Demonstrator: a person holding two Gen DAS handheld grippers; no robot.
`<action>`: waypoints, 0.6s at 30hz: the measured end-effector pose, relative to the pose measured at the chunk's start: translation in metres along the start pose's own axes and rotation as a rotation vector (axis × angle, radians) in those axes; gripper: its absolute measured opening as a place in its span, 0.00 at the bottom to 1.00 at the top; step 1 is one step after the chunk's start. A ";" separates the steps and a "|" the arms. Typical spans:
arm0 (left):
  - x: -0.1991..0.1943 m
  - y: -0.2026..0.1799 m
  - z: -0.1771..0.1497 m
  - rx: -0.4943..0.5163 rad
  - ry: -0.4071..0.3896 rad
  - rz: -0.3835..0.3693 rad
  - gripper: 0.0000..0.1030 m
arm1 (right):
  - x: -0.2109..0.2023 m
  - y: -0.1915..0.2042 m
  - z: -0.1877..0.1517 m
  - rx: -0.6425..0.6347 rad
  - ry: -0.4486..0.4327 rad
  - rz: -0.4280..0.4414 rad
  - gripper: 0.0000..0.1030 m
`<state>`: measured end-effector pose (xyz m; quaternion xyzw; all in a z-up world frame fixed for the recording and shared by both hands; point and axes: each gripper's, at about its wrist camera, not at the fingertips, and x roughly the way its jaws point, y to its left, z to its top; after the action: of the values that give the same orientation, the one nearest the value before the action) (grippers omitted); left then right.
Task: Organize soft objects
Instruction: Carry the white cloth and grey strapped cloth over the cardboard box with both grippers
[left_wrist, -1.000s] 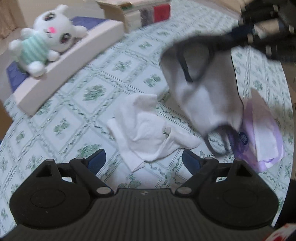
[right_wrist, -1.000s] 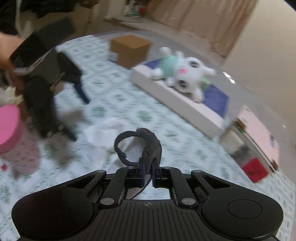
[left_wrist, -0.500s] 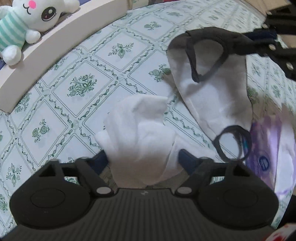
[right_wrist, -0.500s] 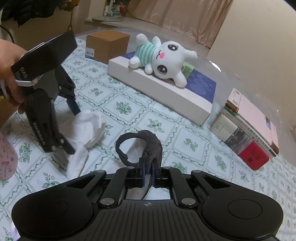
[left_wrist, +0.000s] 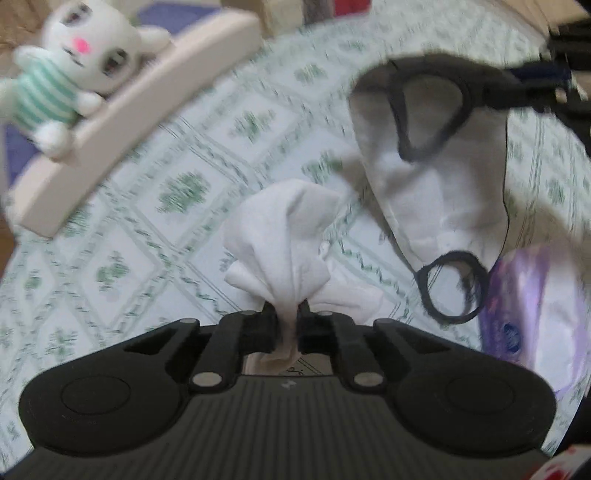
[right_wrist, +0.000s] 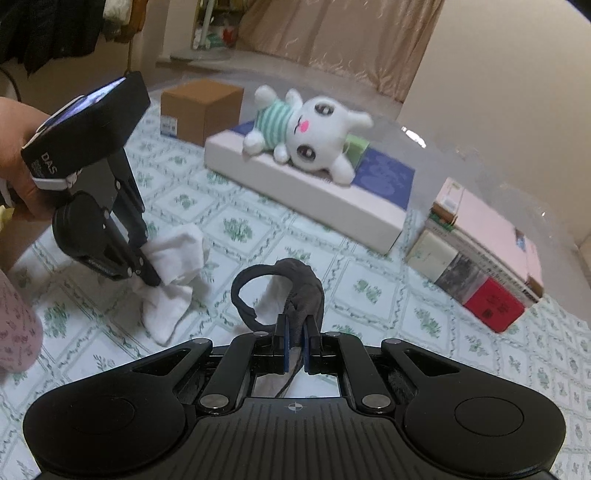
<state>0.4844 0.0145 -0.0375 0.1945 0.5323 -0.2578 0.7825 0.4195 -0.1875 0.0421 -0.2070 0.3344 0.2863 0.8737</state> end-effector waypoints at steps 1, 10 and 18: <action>-0.012 -0.001 -0.001 -0.011 -0.021 0.009 0.08 | -0.008 0.001 0.002 0.006 -0.013 -0.001 0.06; -0.121 -0.041 -0.025 -0.114 -0.194 0.047 0.08 | -0.113 0.029 0.017 0.009 -0.161 -0.010 0.06; -0.186 -0.111 -0.079 -0.155 -0.289 0.083 0.08 | -0.197 0.074 0.004 0.003 -0.224 0.041 0.06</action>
<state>0.3033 0.0088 0.1045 0.1162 0.4242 -0.2088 0.8735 0.2537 -0.2013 0.1715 -0.1658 0.2392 0.3249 0.8999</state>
